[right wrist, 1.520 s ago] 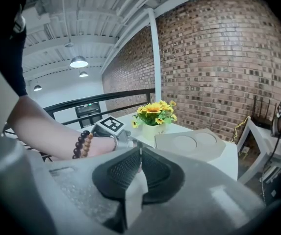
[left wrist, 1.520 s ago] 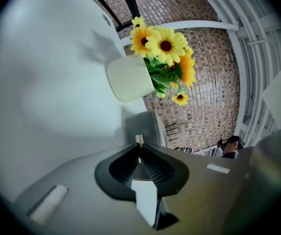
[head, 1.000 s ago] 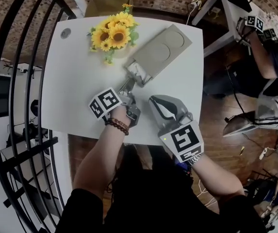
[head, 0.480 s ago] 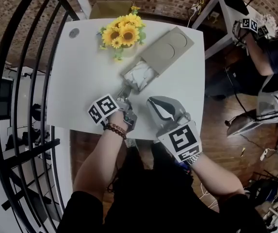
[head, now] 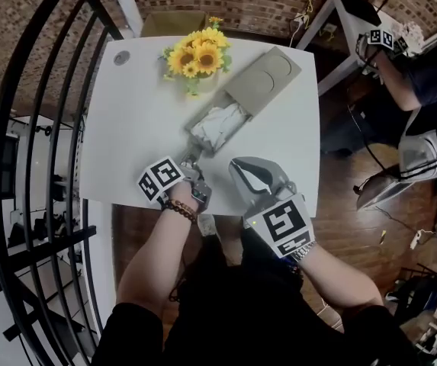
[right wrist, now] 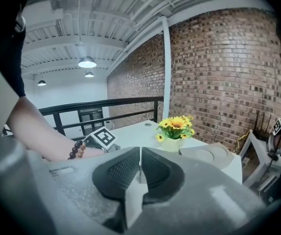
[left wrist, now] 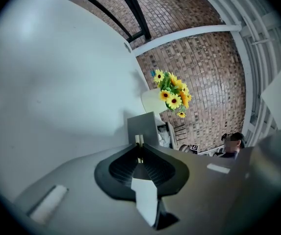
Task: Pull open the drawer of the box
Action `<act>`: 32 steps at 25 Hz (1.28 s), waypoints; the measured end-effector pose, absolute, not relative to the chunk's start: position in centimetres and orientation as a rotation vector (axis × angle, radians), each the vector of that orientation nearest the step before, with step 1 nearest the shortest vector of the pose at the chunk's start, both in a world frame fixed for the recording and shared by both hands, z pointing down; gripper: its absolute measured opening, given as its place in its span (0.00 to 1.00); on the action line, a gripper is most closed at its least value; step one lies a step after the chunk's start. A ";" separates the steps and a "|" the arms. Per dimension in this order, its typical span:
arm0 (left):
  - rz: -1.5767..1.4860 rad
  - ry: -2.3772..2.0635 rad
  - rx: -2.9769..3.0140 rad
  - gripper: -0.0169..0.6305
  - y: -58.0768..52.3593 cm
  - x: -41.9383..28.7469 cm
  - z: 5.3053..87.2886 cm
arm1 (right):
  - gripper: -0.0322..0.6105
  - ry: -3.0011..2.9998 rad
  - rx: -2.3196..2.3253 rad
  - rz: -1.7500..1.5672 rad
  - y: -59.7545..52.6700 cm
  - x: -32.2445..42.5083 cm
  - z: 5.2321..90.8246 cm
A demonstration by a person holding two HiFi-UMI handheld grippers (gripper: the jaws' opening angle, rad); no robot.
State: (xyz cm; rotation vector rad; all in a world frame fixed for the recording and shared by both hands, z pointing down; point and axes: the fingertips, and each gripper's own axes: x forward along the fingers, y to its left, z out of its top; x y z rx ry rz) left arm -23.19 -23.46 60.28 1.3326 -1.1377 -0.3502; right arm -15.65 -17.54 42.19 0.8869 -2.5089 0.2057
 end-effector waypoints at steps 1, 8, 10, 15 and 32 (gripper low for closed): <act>-0.348 -1.137 1.332 0.10 -23.3 -23.4 60.3 | 0.05 -2.509 0.890 0.203 -17.4 -15.8 42.1; -0.321 -1.135 1.336 0.10 -22.3 -24.3 60.4 | 0.05 -2.508 0.906 0.189 -16.7 -16.8 41.4; -0.313 -1.138 1.336 0.10 -22.1 -24.5 60.5 | 0.05 -2.509 0.909 0.184 -16.4 -17.0 41.2; -0.295 -1.147 1.336 0.11 -21.9 -24.8 61.0 | 0.05 -2.503 0.921 0.172 -16.1 -17.0 40.9; 0.003 -1.292 1.757 0.14 -20.0 -25.9 53.6 | 0.04 -2.476 1.059 0.185 -16.3 -15.1 38.9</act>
